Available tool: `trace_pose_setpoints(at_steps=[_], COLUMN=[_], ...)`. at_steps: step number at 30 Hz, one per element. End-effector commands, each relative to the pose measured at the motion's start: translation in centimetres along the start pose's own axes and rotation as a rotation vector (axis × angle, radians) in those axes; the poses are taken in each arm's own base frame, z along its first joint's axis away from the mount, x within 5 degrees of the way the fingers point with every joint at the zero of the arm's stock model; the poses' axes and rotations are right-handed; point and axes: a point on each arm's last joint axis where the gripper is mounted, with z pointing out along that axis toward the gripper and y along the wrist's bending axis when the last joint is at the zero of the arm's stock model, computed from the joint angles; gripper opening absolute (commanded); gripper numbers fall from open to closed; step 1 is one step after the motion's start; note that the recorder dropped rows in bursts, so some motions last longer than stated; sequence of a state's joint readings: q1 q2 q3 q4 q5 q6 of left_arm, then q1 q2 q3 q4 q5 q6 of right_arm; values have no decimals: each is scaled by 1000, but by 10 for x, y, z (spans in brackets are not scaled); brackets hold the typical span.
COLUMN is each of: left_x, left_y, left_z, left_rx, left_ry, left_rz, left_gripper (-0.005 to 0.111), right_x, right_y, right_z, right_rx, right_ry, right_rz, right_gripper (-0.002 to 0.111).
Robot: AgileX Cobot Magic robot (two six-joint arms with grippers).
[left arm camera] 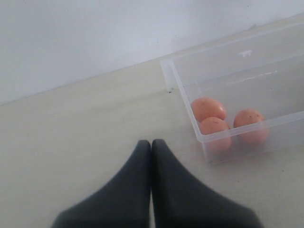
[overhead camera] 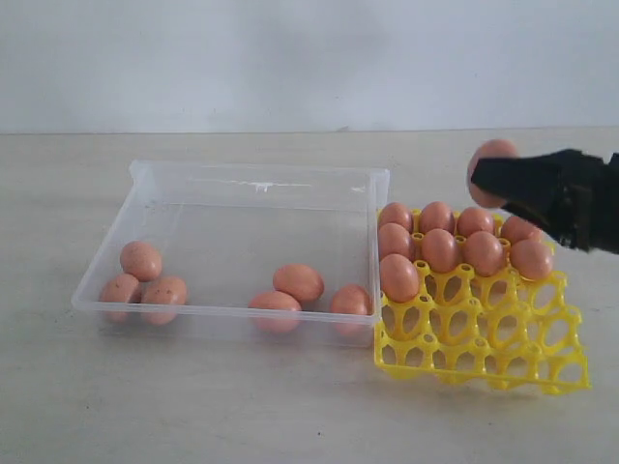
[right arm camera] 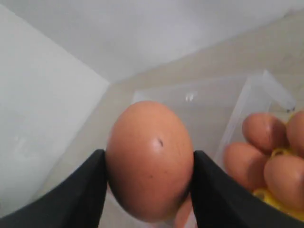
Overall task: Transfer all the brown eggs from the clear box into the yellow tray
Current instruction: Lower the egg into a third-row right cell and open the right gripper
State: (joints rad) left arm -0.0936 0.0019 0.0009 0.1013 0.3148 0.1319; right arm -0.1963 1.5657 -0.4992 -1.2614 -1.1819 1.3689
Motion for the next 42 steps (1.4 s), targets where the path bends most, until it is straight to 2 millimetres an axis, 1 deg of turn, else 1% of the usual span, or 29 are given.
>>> trace_pose_setpoints(at_steps=[1,2,4,8,11,17,22,29,33,36,38,42], left_x=[-1,-1,-1,-1,-1,-1,-1,-1,-1,-1,-1,-1], left_y=[0,0,0,0,0,0,0,0,0,0,0,0], left_z=[0,0,0,0,0,0,0,0,0,0,0,0], left_rx=[-1,-1,-1,-1,-1,-1,-1,-1,-1,-1,-1,-1], left_ry=[-10,-10,-10,-10,-10,-10,-10,-10,-10,-10,-10,-10], left_rz=[-7,-7,-7,-7,-7,-7,-7,-7,-7,-7,-7,-7], left_gripper=[-4,-4,-4,-4,-4,-4,-4,-4,-4,-4,-4,-4], right_x=[26,26,26,34,37,37,33,44,43,45,41,40], right_y=[8,7,6,-3,-9,-6,-11,-26,-26,-31,-34,-34], right_z=[-2,1,7,19,26,36,36,40,43,46,50,51], right_rx=[-99,-76,-34,131,253,279,345,358,337,339,335,337], right_ry=[267,253,235,308,336,318,275,325,309,324,321,321], right_rz=[-114,-111,-169,-355,-476,-627,-625,-572,-565,-562,-569,-571], right_gripper=[0,0,0,0,0,0,0,0,0,0,6,24])
